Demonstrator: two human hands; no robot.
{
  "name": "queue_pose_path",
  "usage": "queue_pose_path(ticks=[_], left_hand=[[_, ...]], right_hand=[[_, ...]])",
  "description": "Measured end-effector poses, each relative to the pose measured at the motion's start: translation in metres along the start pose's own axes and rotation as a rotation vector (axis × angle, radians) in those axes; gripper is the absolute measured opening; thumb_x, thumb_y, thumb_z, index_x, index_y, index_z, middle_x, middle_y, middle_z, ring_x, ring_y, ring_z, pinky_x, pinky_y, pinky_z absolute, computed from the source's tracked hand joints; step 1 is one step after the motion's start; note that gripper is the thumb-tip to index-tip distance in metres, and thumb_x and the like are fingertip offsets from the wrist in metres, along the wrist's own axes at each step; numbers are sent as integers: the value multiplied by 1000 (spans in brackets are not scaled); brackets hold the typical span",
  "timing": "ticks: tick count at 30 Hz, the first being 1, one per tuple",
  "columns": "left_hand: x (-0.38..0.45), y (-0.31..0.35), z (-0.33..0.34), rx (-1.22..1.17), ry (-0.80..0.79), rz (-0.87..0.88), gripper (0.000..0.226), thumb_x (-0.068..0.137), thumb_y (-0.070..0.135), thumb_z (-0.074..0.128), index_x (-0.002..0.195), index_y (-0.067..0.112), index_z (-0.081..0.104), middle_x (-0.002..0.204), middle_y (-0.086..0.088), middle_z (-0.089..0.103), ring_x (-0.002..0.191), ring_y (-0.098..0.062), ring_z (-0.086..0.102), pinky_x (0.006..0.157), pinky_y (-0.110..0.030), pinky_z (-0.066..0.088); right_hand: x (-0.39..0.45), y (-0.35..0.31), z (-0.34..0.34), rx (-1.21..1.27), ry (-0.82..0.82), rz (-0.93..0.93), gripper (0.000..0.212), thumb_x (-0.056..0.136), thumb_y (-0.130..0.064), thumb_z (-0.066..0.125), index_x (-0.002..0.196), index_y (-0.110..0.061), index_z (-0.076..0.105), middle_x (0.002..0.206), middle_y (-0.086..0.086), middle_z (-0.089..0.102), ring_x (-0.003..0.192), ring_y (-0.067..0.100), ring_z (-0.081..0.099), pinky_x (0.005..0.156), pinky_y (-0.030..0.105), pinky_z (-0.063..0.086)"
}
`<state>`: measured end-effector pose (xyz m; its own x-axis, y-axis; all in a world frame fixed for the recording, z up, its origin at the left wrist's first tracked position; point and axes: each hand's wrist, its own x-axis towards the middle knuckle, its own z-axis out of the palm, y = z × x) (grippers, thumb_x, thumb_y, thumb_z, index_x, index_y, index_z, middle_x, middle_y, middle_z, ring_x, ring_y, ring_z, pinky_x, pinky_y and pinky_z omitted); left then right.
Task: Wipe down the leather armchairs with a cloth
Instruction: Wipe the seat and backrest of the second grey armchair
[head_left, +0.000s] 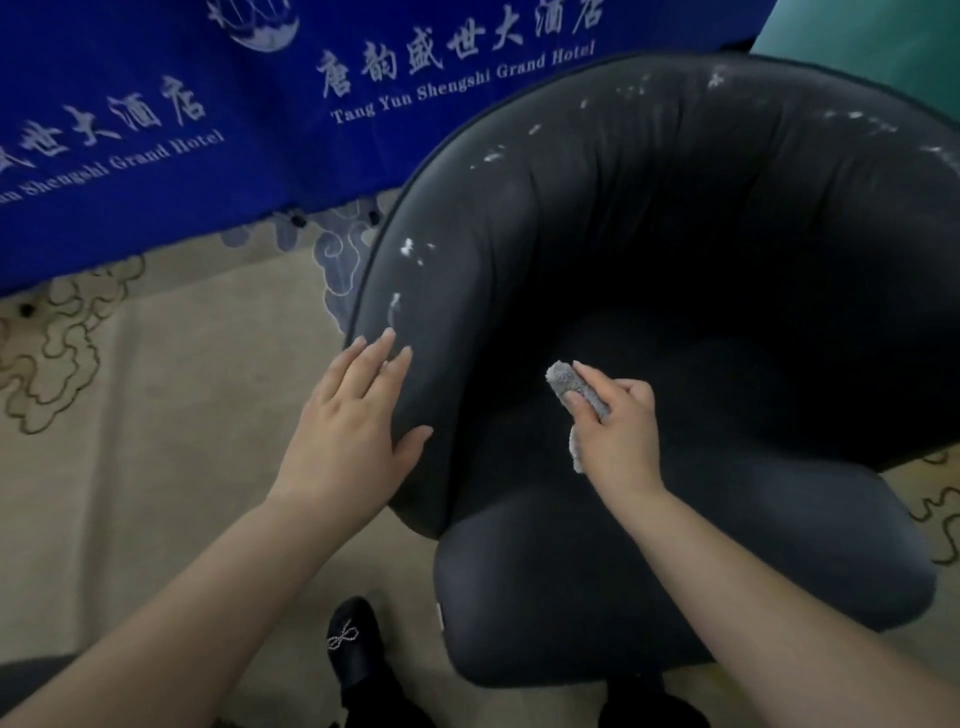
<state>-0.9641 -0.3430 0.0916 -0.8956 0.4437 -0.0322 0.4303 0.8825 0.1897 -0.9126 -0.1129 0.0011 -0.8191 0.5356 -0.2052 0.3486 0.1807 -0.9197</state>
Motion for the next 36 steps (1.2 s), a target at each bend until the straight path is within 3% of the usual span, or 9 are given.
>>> queue_pose_path(ticks=[5,11,14,19,23,26,29,34,36], left_hand=[[3,-76,-6,-44,-58,48,87,85,46,63,154,20,17,161,3,8,148,-16,3,114,-22,-5],[27,-110,-8,-208,-263,177,100,81,50,68,154,25,6,161,11,-1,145,-11,7,115,-25,10],[38,-112,-5,-245,-329,213,106,77,51,72,154,29,1,160,15,-4,146,-11,10,116,-31,23],[55,-122,2,-259,-375,248,116,71,50,78,154,25,1,160,14,-8,146,-13,12,113,-28,21],[63,-129,8,-287,-398,266,122,64,53,81,153,28,1,159,16,-11,145,-9,11,104,-20,23],[65,-132,11,-327,-406,268,126,62,56,80,153,31,-3,157,20,-15,144,-3,6,102,-15,20],[69,-131,12,-373,-445,247,130,60,52,82,152,32,-7,156,23,-19,143,-1,5,109,-15,17],[80,-131,12,-536,-486,161,128,62,37,86,151,36,-5,156,26,-14,142,-2,18,111,-34,38],[81,-130,11,-552,-501,141,129,62,35,87,151,39,-6,155,28,-13,136,3,23,108,-34,40]], right_hand=[[-21,-23,67,9,113,-4,33,93,-20,59,124,-29,61,102,-17,39,82,-11,56,55,5,48],[-52,-60,114,23,260,55,35,93,-23,58,127,-32,58,103,-20,38,94,6,56,94,35,51],[-63,-72,124,26,336,89,35,94,-23,57,128,-31,57,105,-15,39,95,5,55,94,29,49],[-59,-84,150,59,380,96,37,93,-25,58,129,-30,57,106,-12,40,94,-7,50,79,-6,33],[-55,-69,182,-105,226,-195,41,92,-20,59,131,-32,55,106,-12,36,96,0,48,89,6,38],[-34,-39,167,-43,387,34,40,93,-9,55,128,-28,58,105,-6,34,90,15,53,86,19,48],[-31,-25,157,45,492,193,39,95,-16,54,133,-22,55,104,-6,35,91,-6,51,84,-4,34],[-62,-50,193,-36,319,-266,41,94,-32,52,134,-28,53,109,-5,37,97,0,47,89,7,40],[-48,-46,187,-51,373,-177,40,94,-20,56,134,-21,54,107,-2,36,92,0,46,90,8,40]])
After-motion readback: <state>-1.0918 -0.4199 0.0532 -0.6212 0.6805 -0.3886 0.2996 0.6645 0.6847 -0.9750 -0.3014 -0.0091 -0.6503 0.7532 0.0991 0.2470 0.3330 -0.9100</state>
